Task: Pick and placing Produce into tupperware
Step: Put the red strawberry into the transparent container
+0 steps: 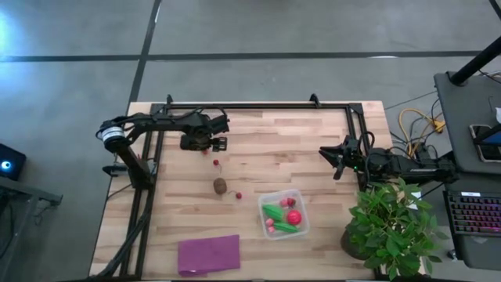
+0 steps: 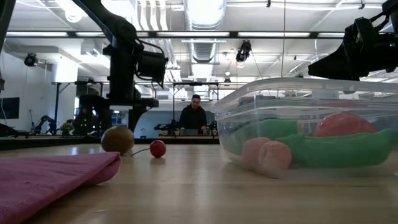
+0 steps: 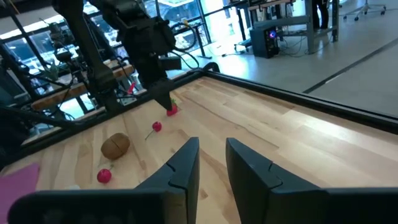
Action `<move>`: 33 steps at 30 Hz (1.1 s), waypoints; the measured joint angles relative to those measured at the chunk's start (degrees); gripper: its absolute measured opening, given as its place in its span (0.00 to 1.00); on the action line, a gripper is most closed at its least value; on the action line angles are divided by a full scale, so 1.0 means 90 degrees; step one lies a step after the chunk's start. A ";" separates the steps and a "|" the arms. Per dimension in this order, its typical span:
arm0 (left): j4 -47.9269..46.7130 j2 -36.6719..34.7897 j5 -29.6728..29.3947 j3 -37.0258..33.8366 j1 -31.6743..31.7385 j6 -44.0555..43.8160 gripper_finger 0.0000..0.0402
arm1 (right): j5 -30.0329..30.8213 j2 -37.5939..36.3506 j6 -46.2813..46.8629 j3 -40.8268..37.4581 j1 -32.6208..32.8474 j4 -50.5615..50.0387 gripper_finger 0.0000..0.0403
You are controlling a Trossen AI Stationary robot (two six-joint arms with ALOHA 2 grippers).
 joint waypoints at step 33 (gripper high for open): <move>0.0093 0.0030 0.0050 -0.0330 0.0552 0.0369 0.59 | 0.0000 -0.0003 0.0000 0.0000 0.0001 0.0000 0.21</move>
